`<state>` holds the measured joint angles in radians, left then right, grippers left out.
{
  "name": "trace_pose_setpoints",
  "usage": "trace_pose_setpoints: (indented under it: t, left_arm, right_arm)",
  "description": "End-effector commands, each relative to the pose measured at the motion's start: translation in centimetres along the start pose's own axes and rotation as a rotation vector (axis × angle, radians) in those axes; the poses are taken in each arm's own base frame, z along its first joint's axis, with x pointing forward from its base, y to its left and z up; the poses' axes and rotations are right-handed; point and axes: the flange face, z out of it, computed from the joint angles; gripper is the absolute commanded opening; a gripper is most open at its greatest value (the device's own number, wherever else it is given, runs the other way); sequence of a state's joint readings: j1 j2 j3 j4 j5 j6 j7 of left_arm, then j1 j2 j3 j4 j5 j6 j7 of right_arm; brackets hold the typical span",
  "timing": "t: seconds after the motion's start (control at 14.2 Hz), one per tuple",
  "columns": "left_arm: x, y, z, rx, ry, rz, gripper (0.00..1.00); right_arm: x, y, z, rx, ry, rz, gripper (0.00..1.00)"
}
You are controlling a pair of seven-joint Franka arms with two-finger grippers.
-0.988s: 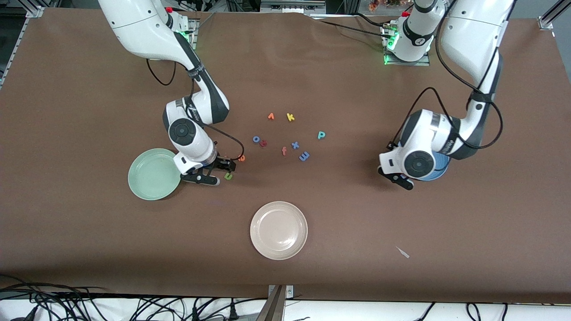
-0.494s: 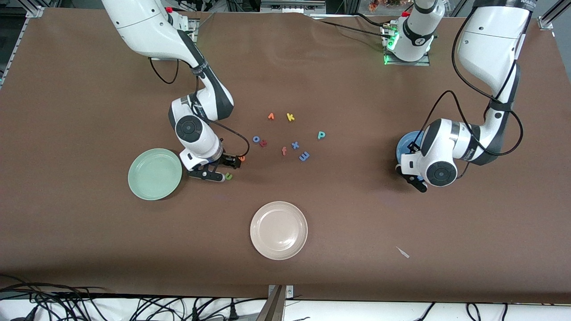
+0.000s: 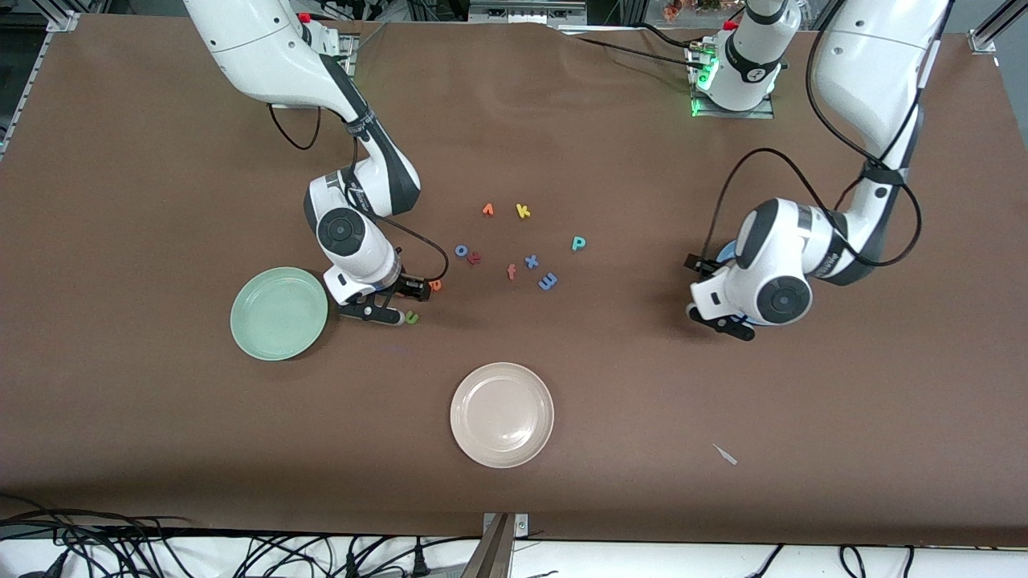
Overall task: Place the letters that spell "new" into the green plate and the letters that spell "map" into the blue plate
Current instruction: 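Grasp the pink w with the right gripper while the left gripper returns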
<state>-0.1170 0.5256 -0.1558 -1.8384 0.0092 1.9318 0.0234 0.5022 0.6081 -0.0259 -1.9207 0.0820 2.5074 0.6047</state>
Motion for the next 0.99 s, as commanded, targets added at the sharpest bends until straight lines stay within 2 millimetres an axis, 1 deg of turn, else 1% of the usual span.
trace_pose_setpoints:
  t: [0.0,0.07,0.21,0.49,0.64,0.71,0.85,0.92]
  left_arm:
    - [-3.8,4.2,0.3,-0.044,0.104,-0.135,1.0]
    - [-4.4,6.2,1.1,-0.047,0.141,-0.179,1.0]
    - [-5.0,10.1,2.6,-0.072,0.221,-0.283,1.0]
    - [-5.2,17.7,4.5,-0.082,0.243,-0.37,1.0]
    - [-5.1,21.1,6.3,-0.113,0.283,-0.418,1.0]
    - [-5.1,22.0,7.2,-0.103,0.287,-0.423,1.0]
    - [-4.3,22.7,7.5,-0.082,0.306,-0.446,1.0]
    - [-3.9,23.0,7.8,-0.069,0.314,-0.457,1.0]
  right_arm:
    - [-0.9,0.2,-0.6,0.012,-0.002,0.017,0.73]
    - [-0.9,0.2,-0.5,0.011,-0.003,0.016,0.69]
    - [-1.0,0.2,-0.5,0.011,-0.005,0.015,0.62]
    - [-1.0,0.2,-0.5,0.01,-0.004,0.012,0.46]
    - [-1.0,0.3,-0.5,0.01,-0.002,0.012,0.36]
    - [-1.0,0.2,-0.5,0.011,-0.003,0.01,0.3]
    - [-1.0,0.2,-0.5,0.011,-0.003,0.009,0.16]
    - [-1.0,0.2,-0.5,0.009,-0.005,0.006,0.12]
